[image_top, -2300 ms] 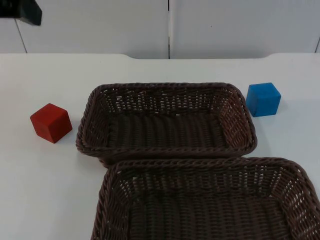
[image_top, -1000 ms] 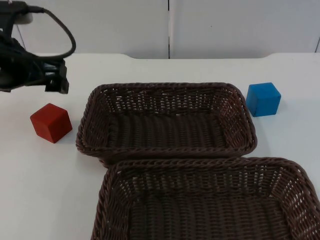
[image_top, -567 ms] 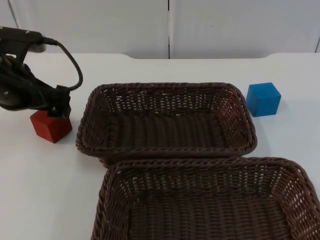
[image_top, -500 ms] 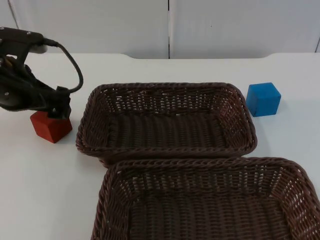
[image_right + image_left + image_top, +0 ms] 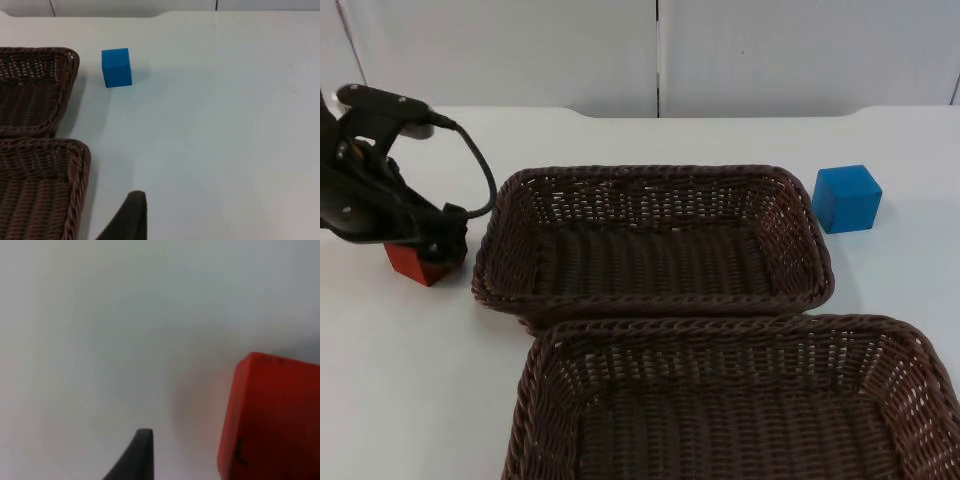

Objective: Pick up one cube with the left hand and place it into the upper basket. Pick up one cube with the right hand and place it into the lower basket.

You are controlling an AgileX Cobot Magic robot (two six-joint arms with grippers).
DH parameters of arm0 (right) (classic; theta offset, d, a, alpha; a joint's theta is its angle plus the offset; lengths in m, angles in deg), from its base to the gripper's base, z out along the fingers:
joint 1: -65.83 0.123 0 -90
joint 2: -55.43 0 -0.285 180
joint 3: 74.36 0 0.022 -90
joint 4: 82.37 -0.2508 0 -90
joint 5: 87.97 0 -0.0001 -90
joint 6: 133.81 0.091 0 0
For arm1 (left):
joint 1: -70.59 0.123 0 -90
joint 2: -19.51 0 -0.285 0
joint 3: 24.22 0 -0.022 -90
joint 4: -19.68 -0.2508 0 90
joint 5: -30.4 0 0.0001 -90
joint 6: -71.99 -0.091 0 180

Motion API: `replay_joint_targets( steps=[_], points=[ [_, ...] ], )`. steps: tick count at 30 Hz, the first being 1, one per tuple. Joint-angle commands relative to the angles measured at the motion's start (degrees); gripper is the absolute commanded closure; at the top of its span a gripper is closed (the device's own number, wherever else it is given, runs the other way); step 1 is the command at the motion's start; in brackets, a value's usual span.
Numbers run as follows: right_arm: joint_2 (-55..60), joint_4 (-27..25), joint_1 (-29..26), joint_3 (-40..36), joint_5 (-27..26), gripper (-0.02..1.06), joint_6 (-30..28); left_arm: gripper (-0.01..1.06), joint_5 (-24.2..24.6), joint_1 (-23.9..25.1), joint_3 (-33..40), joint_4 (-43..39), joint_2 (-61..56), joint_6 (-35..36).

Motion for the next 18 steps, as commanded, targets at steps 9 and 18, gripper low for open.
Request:
replay_joint_targets(
  steps=[9, 18],
  points=[
    [-0.19, 0.22, -0.37, -0.06, -0.35, -0.01, -0.1, 0.0, 2.53, -0.3, -3.99, -0.26, 2.02, -3.5],
    [-0.19, 0.22, -0.37, -0.06, -0.35, -0.01, -0.1, 0.0, 2.16, -0.3, -3.98, -0.39, 2.01, -3.96]
  ],
)
